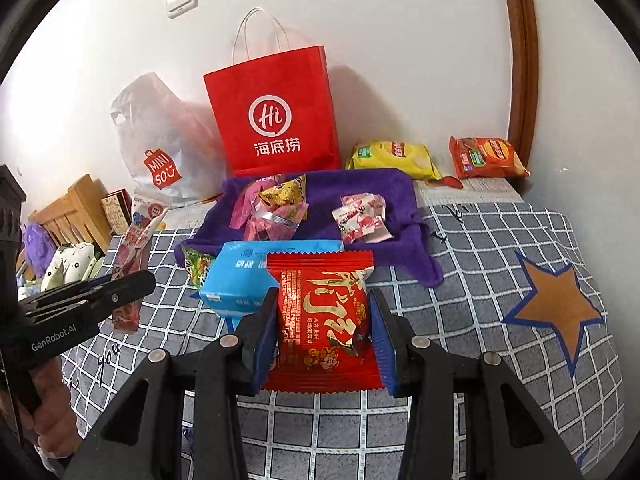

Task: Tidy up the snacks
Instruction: 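Carry the red packet and pink candy stick over the purple towel with both tools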

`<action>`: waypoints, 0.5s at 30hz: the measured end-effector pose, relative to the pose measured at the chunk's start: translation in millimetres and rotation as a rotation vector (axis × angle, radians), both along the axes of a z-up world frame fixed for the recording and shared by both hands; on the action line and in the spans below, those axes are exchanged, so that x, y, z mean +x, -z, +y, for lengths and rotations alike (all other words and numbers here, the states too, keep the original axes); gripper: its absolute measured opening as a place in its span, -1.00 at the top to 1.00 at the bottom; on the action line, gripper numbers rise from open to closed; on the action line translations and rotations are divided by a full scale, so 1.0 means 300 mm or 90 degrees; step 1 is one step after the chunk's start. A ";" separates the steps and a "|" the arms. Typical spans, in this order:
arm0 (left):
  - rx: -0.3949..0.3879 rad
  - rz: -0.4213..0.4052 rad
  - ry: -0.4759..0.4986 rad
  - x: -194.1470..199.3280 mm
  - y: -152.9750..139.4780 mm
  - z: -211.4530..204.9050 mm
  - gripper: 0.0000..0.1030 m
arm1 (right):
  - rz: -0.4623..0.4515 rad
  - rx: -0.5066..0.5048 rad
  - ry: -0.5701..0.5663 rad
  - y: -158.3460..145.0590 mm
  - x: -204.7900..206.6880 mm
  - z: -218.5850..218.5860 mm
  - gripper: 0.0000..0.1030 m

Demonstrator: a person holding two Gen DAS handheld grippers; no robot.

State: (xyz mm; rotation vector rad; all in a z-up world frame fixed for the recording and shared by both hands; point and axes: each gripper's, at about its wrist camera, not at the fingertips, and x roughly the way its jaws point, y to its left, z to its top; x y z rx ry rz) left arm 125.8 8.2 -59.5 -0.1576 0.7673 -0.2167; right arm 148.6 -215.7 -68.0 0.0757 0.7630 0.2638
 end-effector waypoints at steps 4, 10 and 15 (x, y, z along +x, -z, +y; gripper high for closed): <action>0.006 -0.005 0.003 0.028 -0.020 -0.010 0.54 | -0.010 0.006 -0.011 -0.022 0.026 -0.001 0.17; 0.006 -0.008 -0.007 0.088 -0.034 -0.006 0.54 | -0.018 0.022 -0.014 -0.051 0.081 -0.018 0.17; 0.013 -0.010 -0.004 0.130 -0.041 -0.012 0.54 | -0.017 0.038 -0.016 -0.065 0.142 -0.029 0.17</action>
